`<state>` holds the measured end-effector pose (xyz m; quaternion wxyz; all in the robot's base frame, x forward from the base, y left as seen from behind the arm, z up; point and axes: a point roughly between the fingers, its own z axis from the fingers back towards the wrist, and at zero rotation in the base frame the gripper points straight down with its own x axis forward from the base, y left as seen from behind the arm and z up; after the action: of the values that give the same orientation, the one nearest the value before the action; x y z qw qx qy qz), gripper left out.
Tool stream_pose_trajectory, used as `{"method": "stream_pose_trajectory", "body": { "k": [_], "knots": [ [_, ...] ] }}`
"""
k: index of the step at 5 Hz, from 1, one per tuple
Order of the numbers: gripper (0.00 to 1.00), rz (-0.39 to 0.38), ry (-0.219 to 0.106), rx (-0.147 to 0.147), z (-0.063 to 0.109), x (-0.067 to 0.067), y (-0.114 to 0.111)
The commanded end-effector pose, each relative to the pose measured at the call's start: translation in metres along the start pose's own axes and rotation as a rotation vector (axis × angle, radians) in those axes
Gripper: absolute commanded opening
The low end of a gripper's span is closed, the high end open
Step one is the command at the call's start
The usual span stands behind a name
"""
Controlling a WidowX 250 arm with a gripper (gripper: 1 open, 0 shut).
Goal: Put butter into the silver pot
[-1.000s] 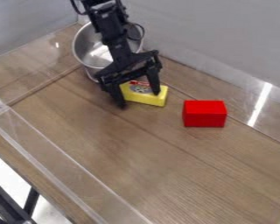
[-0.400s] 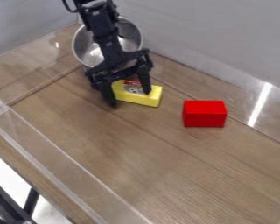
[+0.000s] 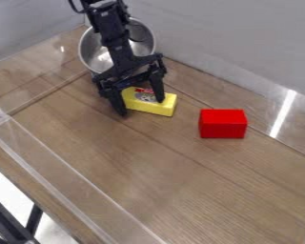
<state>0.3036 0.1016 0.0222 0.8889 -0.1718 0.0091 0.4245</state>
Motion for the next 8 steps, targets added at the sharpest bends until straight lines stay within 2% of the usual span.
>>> {"method": "stream_pose_trajectory", "body": {
  "k": [1, 5, 8],
  "knots": [
    [1.0, 0.001, -0.058, -0.007, 0.009, 0.0103, 0.0011],
    [1.0, 0.003, -0.072, -0.008, 0.0043, 0.0152, -0.0014],
    [1.0, 0.005, -0.081, -0.012, 0.0093, 0.0184, -0.0036]
  ]
}}
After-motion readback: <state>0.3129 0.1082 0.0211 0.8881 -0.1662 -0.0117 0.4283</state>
